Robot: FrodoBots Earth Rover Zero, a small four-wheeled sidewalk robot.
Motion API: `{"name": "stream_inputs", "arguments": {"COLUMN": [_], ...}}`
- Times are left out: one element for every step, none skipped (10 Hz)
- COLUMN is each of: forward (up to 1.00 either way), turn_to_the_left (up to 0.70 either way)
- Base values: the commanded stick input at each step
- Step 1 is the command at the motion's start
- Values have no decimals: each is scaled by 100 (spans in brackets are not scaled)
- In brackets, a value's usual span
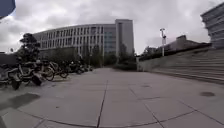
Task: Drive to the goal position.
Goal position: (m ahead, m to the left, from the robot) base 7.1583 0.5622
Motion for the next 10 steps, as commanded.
{"name": "stream_inputs", "arguments": {"forward": [70, 70, 70, 70, 70, 70, 70, 70, 70, 70], "turn_to_the_left": [0, 0, 0, 0, 0, 0, 0, 0, 0, 0]}}
